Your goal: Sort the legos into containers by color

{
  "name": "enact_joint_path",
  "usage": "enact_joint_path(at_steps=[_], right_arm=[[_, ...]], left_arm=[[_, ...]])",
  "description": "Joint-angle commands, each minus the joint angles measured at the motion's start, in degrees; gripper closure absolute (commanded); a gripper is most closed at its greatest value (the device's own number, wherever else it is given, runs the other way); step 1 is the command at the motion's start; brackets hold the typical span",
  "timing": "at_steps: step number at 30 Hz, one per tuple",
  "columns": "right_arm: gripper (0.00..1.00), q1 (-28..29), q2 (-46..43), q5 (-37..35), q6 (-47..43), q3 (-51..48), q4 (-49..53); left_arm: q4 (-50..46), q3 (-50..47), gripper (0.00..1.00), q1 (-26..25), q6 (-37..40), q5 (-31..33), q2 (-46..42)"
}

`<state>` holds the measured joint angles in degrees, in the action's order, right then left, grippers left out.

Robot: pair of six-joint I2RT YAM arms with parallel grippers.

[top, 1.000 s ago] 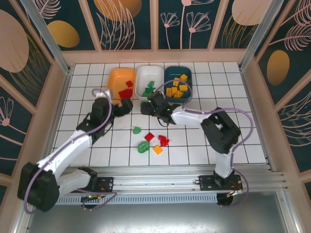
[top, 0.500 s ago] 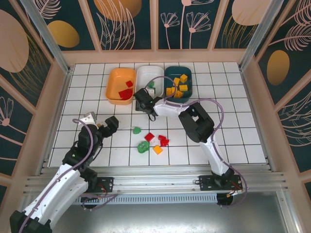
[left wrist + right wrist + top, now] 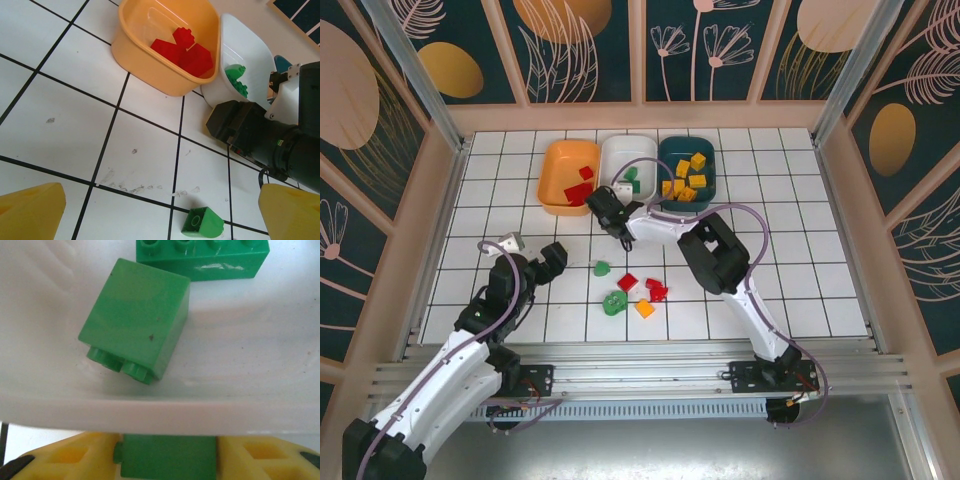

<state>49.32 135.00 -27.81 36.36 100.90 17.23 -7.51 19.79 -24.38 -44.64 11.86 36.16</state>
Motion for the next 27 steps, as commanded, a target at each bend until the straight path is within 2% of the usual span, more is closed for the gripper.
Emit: enact_joint_path(at_steps=[1,7,13,16,22,27], right_arm=[[0.54,1.5,-3.4,-1.4,0.4,-4.9,-1.7],[0.61,2.5,-13.2,-2.2,-0.7,-15.9,-8.1],[0.61,3.0,-21.7,-1.7,-2.7,-21.0,-9.8],[0.62,1.9,-24.0,-1.3,-5.3,-20.3,-9.8],[0.62,-3.5,-18.7,4.1,-10.2,-12.1,-8.1],[0.62,-7.1,-10.6,10.3,-15.2,-2.5,-6.0]], left_arm=[[1.1,-0.8,0.01,0.2,0.8,-0.4,-0.1],[1.0,-0.4,0.01,0.2,1.1,-0.1,0.1],[3.7,-1.4,0.01,0.2,-1.1,-2.4,2.7],[8.0,-4.1,0.02,0.2,-4.4,-5.9,4.8],[20.1,-9.8,0.02,0.2,-11.8,-12.2,11.6],[20.0,-9.5,0.02,0.2,-12.2,-13.2,13.0]])
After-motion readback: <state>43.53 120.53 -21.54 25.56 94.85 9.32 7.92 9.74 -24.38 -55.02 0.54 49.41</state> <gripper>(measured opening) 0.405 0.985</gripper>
